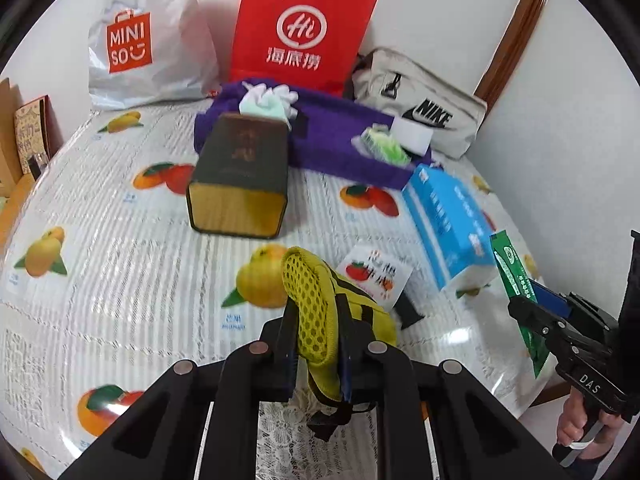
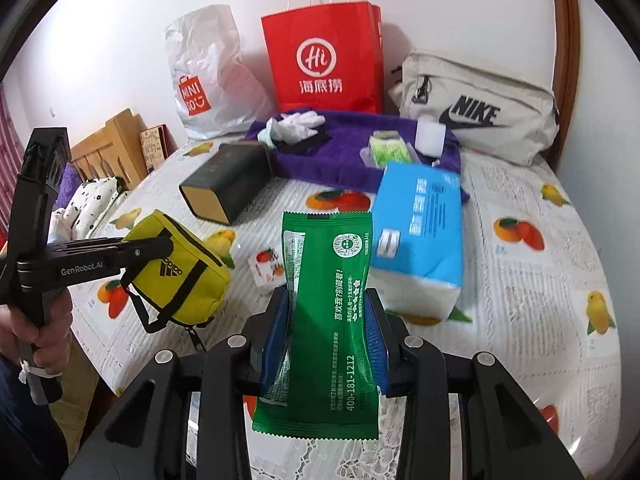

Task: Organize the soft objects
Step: 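Carry the pouch with the left gripper while the right carries the wipe pack to the towel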

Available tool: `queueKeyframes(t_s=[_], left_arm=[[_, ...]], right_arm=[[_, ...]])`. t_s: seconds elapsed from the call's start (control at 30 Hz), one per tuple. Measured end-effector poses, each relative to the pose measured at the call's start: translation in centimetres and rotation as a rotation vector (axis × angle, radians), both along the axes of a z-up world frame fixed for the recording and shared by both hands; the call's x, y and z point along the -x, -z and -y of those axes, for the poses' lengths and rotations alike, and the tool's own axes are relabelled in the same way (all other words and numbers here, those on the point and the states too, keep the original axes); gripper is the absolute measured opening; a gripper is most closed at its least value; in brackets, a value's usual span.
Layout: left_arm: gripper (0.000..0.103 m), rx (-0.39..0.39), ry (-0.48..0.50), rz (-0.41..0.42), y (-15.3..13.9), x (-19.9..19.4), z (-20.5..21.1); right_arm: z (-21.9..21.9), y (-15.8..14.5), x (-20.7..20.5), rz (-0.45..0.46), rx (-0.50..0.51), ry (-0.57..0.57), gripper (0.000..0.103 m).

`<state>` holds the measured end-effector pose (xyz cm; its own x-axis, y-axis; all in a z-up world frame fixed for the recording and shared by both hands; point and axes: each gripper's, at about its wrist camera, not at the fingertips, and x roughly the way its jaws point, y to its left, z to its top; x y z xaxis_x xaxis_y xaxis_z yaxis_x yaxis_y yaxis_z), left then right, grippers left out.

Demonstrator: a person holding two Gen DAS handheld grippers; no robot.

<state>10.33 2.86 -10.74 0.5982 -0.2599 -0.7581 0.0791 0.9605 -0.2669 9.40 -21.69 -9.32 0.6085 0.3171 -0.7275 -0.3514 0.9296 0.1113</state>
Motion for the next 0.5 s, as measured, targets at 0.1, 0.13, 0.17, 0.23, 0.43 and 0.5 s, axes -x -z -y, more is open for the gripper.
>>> queueKeyframes(t_s=[0.1,0.13,0.17,0.23,0.43,0.5], left_arm=[[0.015,0.003,-0.007,0.016,-1.0,-0.5,-0.4],[0.015,0.007,-0.008,0.016,-1.2,-0.8,-0.5],[0.015,0.015,-0.006,0.018,-1.5,-1.1,-0.6],[0.015,0.030,-0.003,0.022,-2.0,-1.7,-0.8],[0.015,0.045,-0.014,0.056,-4.2,-4.1,-1.3],[0.015,0.053,-0.021,0.063,-4.7,-5.0,-1.6]], right_arm=[[-0.1,-0.8,-0.9,0.005,0.001,0.004,0.037],[-0.2,-1.0,-1.2,0.005,-0.001,0.006,0.037],[-0.1,-1.2,-1.6,0.007,-0.003,0.006,0.037],[-0.2,-1.6,-2.5,0.009,-0.003,0.012,0.037],[0.2,-2.9,-5.9,0.026,0.001,0.038,0.037],[0.3,-3.2,-7.1,0.025,-0.003,0.044,0.037]])
